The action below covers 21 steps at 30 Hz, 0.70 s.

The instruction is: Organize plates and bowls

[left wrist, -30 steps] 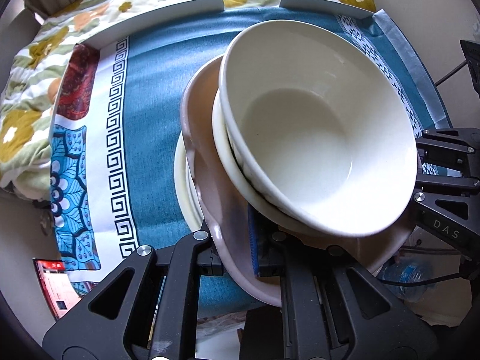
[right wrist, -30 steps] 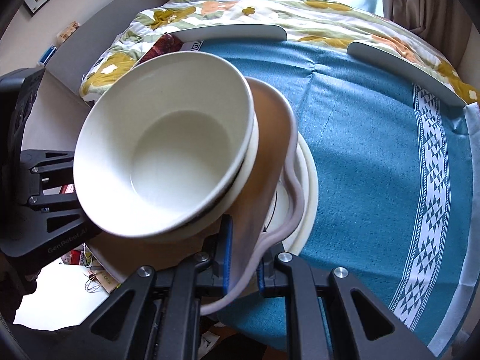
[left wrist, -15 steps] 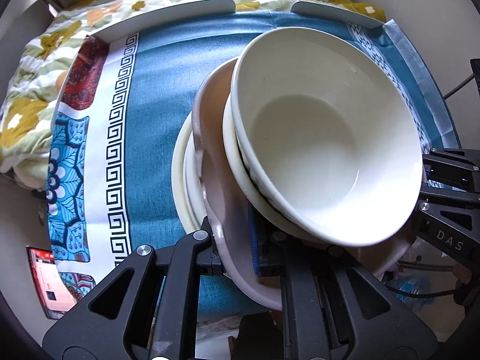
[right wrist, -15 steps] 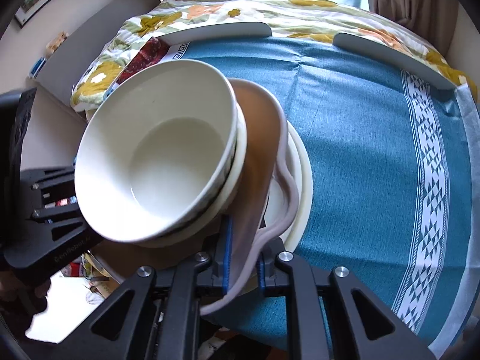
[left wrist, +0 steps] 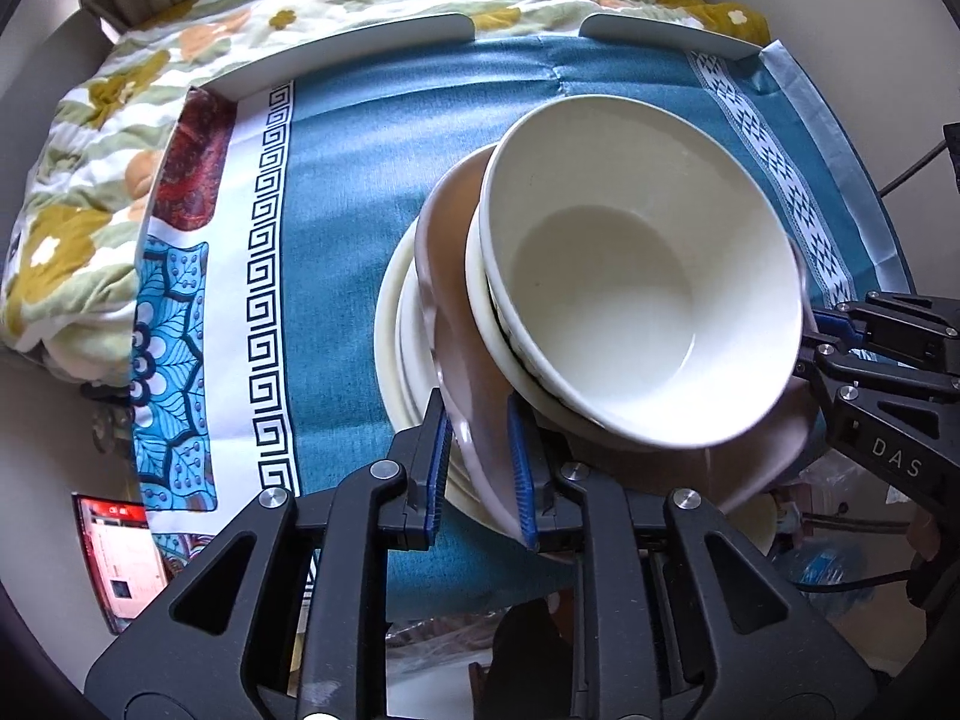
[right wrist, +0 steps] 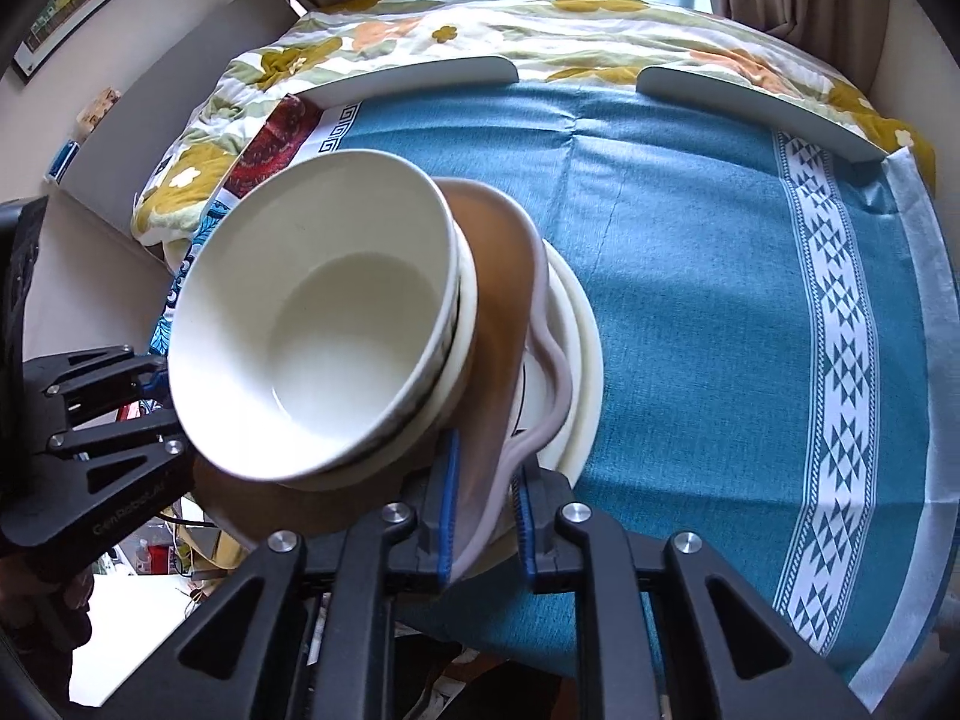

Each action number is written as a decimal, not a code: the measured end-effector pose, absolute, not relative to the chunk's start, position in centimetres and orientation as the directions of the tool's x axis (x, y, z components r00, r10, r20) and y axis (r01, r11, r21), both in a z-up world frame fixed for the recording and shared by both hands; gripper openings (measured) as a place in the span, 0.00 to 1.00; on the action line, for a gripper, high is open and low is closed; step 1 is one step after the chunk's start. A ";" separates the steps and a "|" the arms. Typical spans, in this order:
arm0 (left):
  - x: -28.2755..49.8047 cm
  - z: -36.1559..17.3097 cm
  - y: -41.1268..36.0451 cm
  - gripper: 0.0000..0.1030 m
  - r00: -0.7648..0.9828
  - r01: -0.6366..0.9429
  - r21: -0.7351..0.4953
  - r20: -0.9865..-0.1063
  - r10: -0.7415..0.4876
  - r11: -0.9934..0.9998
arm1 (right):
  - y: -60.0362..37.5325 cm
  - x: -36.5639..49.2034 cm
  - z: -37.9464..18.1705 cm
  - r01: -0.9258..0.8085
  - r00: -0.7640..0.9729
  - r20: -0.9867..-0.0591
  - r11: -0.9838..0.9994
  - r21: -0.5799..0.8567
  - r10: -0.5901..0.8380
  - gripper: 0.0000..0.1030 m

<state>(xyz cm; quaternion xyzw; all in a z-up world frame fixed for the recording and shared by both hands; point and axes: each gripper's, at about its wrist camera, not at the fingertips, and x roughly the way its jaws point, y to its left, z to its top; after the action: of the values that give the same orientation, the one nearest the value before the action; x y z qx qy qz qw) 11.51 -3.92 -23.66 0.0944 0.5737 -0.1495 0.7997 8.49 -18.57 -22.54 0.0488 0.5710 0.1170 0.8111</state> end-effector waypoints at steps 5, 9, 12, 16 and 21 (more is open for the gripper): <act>10.0 -22.3 -3.5 0.18 0.307 0.368 -0.032 -0.939 -0.153 0.929 | -19.4 7.1 -21.1 -0.082 0.344 -0.907 0.970 0.230 0.244 0.15; 8.1 -20.7 -2.3 0.18 0.332 0.361 -0.061 -0.924 -0.189 0.931 | -19.8 5.3 -19.9 -0.055 0.372 -0.893 0.966 0.253 0.255 0.15; 6.4 -19.0 -1.7 0.19 0.368 0.358 -0.073 -0.905 -0.212 0.931 | -19.6 3.8 -18.7 -0.048 0.407 -0.878 0.966 0.254 0.251 0.15; 4.0 -14.8 -1.0 0.25 0.457 0.353 -0.076 -0.856 -0.243 0.932 | -19.4 1.4 -15.5 -0.044 0.490 -0.846 0.975 0.218 0.211 0.15; 0.3 -7.5 0.0 0.94 0.656 0.308 -0.062 -0.708 -0.260 0.949 | -19.8 -1.9 -9.2 -0.029 0.627 -0.764 0.984 0.174 0.154 0.23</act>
<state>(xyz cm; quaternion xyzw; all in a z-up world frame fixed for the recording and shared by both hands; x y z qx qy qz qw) 0.34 0.03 -7.49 0.0318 0.3840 -0.1561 0.9095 -1.88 -19.83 -9.19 0.0727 0.4289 0.0509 0.8990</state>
